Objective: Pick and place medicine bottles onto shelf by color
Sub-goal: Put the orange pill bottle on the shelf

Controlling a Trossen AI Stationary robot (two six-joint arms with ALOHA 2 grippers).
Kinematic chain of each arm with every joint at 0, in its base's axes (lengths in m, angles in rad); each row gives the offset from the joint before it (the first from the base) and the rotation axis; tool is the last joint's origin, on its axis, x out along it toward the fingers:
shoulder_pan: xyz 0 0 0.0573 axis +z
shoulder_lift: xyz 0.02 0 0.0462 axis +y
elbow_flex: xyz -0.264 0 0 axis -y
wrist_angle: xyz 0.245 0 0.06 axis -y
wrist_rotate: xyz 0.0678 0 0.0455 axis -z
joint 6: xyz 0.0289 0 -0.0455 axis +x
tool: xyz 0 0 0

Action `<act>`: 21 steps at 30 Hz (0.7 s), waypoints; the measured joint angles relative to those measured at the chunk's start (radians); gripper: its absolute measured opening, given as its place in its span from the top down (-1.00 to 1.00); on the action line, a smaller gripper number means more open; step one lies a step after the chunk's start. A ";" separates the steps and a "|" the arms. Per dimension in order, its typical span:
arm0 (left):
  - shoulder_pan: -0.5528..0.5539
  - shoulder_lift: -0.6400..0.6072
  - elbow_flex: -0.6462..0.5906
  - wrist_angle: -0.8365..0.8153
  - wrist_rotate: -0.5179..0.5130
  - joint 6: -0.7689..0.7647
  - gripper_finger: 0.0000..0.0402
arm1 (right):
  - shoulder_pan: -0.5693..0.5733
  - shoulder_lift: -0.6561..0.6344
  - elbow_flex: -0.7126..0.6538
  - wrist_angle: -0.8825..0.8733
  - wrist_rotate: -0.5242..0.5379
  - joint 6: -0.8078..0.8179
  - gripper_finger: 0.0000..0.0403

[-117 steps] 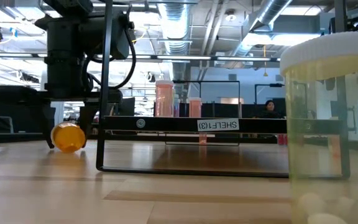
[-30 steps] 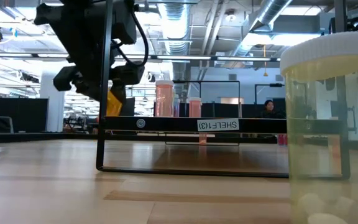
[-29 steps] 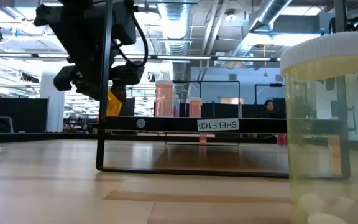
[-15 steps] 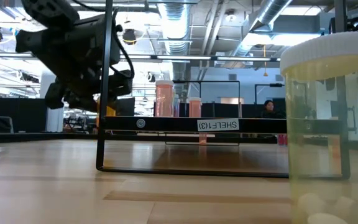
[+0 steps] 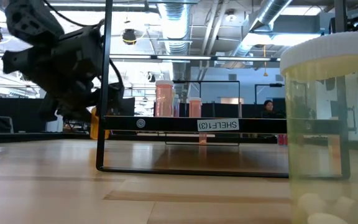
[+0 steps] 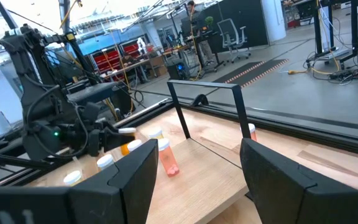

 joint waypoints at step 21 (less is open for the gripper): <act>0.000 0.000 -0.068 0.131 -0.013 0.072 0.07 | 0.000 0.000 0.000 0.000 0.000 0.000 -0.24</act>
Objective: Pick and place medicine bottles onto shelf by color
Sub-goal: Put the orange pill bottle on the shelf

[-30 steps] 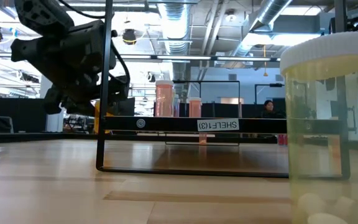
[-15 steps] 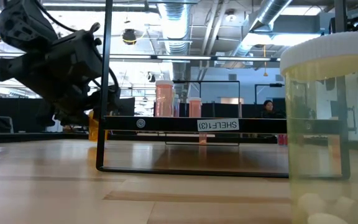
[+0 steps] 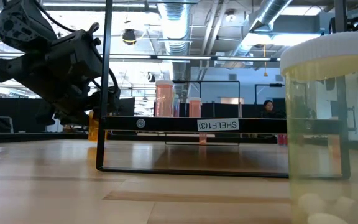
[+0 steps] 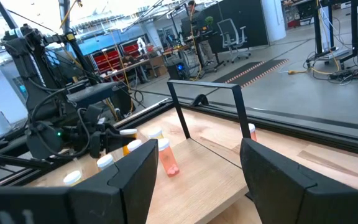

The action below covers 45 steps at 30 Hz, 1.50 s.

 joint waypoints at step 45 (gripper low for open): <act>-0.072 0.075 0.008 0.099 0.135 -0.277 -0.96 | 0.000 0.000 0.000 0.000 0.000 0.000 -0.24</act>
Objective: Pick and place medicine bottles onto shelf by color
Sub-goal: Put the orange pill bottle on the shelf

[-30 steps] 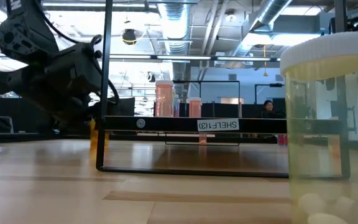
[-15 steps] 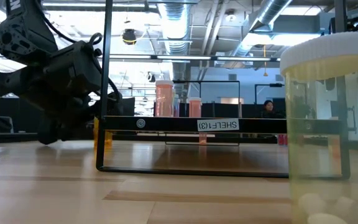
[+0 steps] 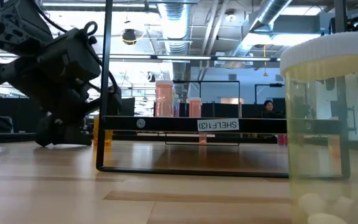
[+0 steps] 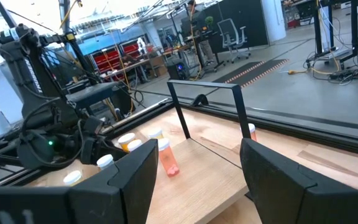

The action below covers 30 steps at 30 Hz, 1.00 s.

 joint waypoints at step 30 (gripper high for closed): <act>0.240 -0.398 0.291 -0.839 0.946 0.171 -0.93 | 0.000 0.000 0.000 0.000 0.000 0.000 -0.24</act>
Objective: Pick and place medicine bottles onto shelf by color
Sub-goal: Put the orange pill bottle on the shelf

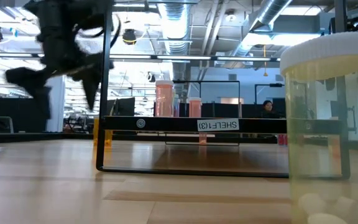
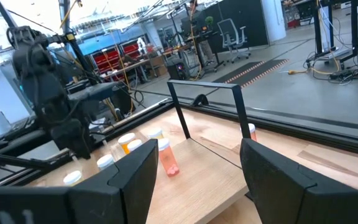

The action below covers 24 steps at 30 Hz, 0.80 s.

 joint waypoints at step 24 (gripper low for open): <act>0.199 0.415 0.362 -0.216 0.021 0.415 -0.93 | 0.000 0.000 0.000 0.000 0.000 0.000 -0.24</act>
